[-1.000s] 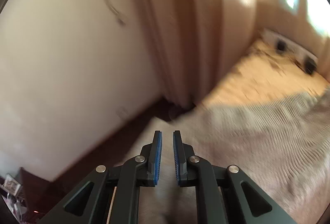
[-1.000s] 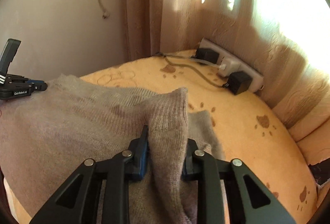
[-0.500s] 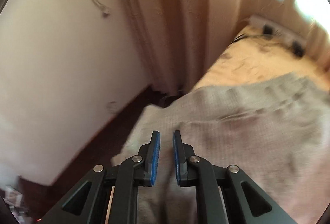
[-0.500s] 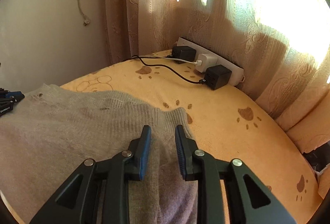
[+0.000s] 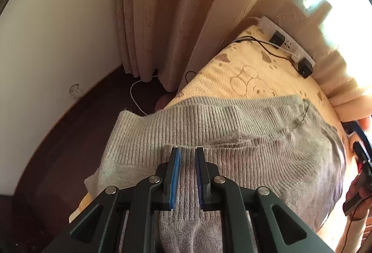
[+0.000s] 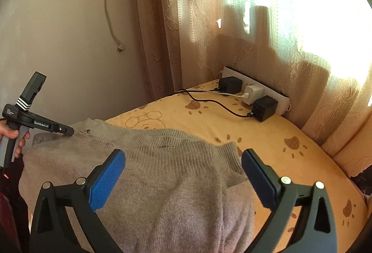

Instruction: Fold clothes

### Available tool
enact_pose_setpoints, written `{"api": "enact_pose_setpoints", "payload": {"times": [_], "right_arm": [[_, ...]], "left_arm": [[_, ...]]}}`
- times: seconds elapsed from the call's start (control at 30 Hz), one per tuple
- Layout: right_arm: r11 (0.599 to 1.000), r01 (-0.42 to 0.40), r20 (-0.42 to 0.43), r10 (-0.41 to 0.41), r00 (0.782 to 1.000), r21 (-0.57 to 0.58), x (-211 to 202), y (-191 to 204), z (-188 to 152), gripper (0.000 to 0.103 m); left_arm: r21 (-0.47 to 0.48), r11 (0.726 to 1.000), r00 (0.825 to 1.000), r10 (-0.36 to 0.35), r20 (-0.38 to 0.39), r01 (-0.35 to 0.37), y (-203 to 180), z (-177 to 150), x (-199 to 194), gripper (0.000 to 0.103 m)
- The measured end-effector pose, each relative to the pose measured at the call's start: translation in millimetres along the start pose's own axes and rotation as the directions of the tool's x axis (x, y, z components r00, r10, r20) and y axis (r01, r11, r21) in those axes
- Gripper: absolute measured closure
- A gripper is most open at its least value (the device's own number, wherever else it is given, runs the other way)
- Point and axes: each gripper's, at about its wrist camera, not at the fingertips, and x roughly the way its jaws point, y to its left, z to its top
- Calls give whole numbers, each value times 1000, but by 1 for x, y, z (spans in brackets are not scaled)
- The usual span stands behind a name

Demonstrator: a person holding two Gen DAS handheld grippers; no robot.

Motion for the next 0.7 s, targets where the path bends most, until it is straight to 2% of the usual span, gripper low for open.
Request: {"api": "enact_pose_setpoints", "payload": {"times": [0.2, 0.23, 0.3, 0.33, 0.37, 0.5, 0.6, 0.7], "right_arm": [[999, -21, -14, 22, 1000, 50, 6, -12, -8, 2], [998, -28, -17, 29, 999, 54, 7, -12, -9, 2], [999, -29, -22, 30, 999, 46, 8, -10, -10, 2], [999, -28, -24, 29, 999, 40, 8, -9, -11, 2], [999, -27, -25, 28, 999, 34, 9, -8, -11, 2], [999, -28, -27, 29, 999, 27, 8, -6, -13, 2], [999, -28, -30, 29, 999, 31, 8, -6, -15, 2], [999, -24, -29, 25, 999, 36, 8, -7, -16, 2]], "left_arm": [[12, 1000, 1000, -18, -22, 18, 11, 3, 0, 89], [14, 1000, 999, -17, -29, 17, 12, 3, 1, 86], [17, 1000, 999, -15, -36, 15, 13, 3, 2, 64], [16, 1000, 999, -14, -38, 15, 12, 2, 2, 29], [18, 1000, 999, -19, -34, 19, 11, 2, 2, 7], [23, 999, 999, -30, -35, 30, 7, 3, 5, 6], [61, 998, 999, 10, -46, -8, -1, 0, 8, 6], [156, 985, 992, 92, -83, -78, -16, -8, 24, 6]]}}
